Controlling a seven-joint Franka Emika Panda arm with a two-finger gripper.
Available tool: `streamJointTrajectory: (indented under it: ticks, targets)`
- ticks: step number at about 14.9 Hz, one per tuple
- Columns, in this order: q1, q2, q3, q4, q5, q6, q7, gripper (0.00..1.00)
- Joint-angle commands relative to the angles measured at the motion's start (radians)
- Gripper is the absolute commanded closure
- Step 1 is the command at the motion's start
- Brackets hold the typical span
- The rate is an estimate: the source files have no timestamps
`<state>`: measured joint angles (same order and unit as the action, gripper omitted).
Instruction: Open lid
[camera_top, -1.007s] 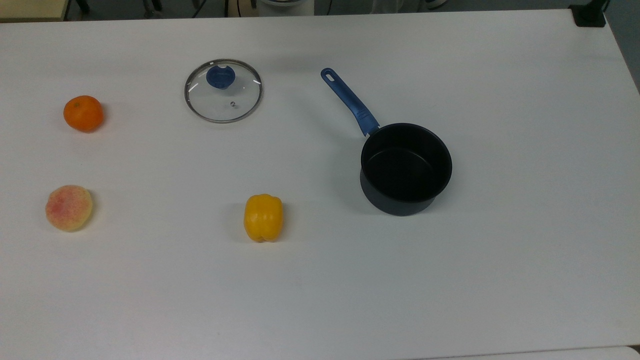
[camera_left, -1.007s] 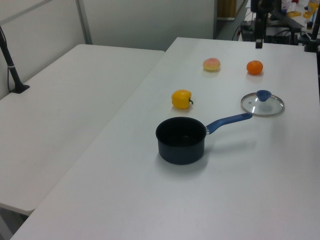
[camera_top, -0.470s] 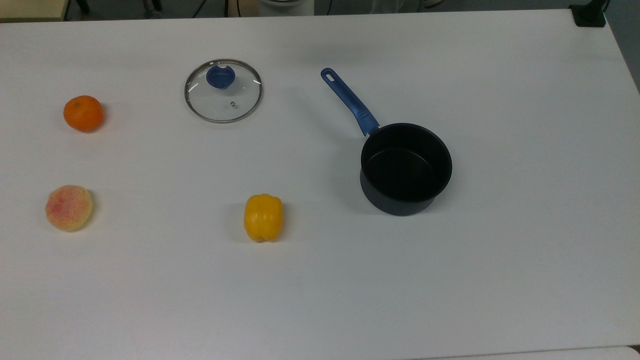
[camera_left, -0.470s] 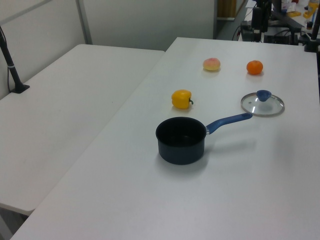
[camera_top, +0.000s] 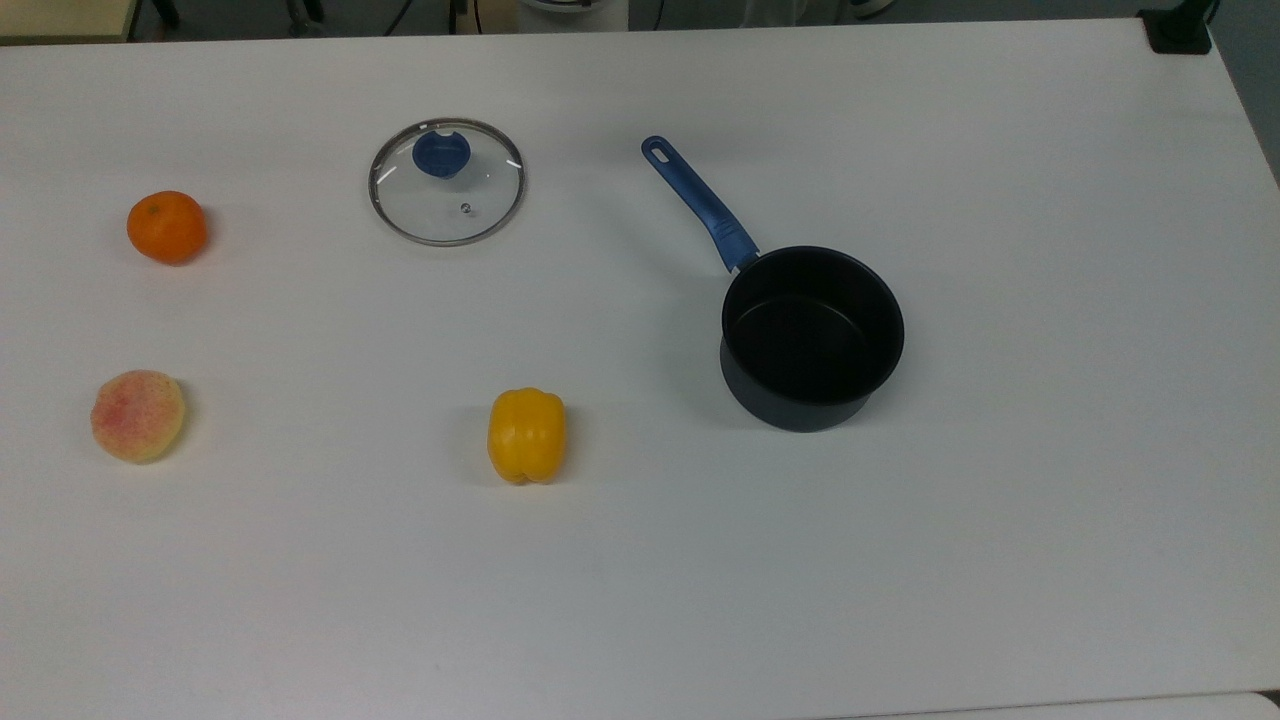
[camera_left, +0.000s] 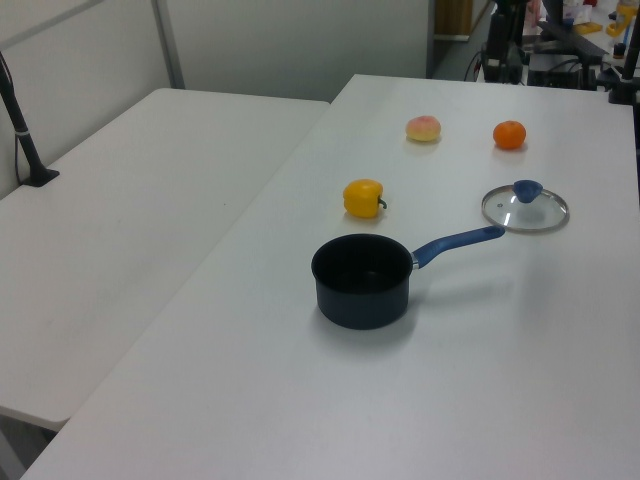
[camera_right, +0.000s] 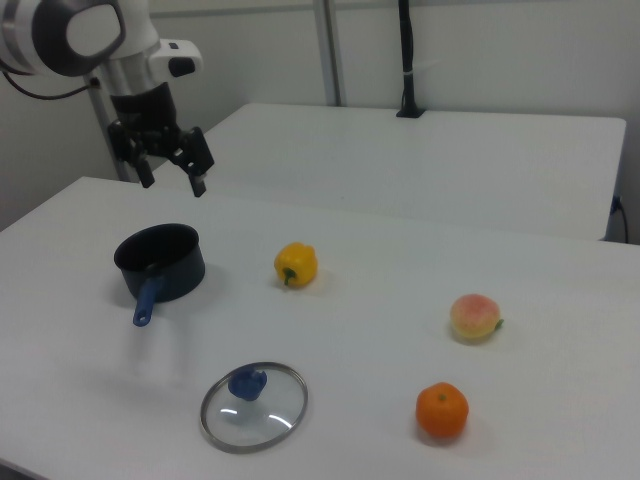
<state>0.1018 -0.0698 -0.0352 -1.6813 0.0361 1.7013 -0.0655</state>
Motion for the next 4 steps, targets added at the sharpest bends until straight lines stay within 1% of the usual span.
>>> streamJointTrajectory:
  ticks: [1, 4]
  targets:
    - [-0.016, 0.01, 0.0, -0.018, 0.015, 0.052, -0.057, 0.0]
    - [-0.013, 0.015, 0.0, -0.02, 0.007, 0.049, -0.054, 0.0]
